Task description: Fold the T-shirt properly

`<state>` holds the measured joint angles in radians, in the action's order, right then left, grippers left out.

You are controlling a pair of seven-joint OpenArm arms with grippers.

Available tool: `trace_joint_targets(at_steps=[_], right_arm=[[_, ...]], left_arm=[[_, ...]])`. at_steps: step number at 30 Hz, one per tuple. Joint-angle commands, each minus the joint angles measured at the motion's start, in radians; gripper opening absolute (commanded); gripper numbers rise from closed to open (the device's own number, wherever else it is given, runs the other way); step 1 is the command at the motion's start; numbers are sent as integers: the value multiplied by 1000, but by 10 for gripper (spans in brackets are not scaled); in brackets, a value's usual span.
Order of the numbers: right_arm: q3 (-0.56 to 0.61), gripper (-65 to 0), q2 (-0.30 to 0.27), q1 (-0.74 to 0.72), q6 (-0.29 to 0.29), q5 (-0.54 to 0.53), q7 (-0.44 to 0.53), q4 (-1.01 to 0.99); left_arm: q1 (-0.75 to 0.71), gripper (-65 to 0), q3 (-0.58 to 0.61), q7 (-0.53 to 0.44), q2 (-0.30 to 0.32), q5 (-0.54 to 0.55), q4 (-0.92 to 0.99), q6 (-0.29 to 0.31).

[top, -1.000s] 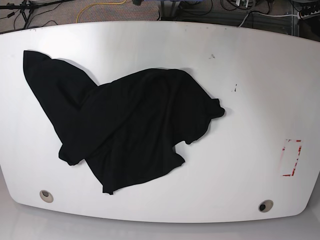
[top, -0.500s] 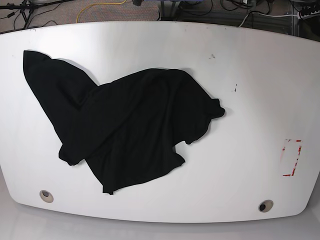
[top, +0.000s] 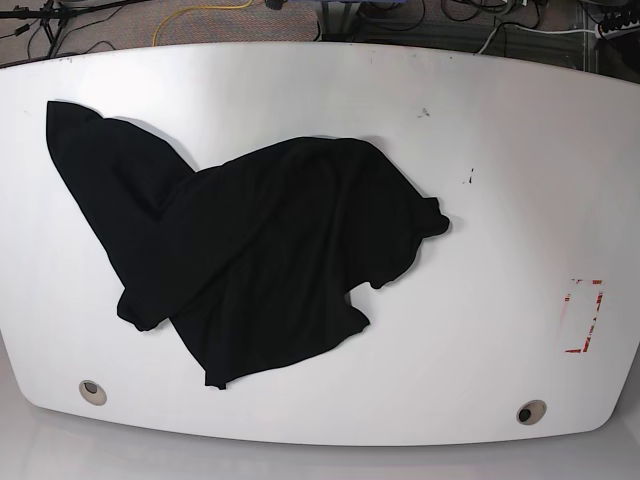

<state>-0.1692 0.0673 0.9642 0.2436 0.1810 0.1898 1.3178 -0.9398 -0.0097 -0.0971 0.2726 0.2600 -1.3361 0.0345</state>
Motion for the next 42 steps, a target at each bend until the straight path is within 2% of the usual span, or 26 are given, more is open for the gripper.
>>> trace_joint_targets(at_steps=[1,27,37,42], right_arm=[[-2,-532,3,37,6,0,14,50],[0,-530,11,137,3,-1,-8,269],[5,-531,18,186,1,2,-6,353],[8,-531,16,203,0,0,-6,383]], left_arm=[[-36,-377,-7,-16,7,-1,-63,-3],[-170,-385,-36,-15,17,8,-340,-2],[-228,-385,-112,-10,26,49,-440,-8],[-241,-384,-138,-14,22,29,-463,-3]])
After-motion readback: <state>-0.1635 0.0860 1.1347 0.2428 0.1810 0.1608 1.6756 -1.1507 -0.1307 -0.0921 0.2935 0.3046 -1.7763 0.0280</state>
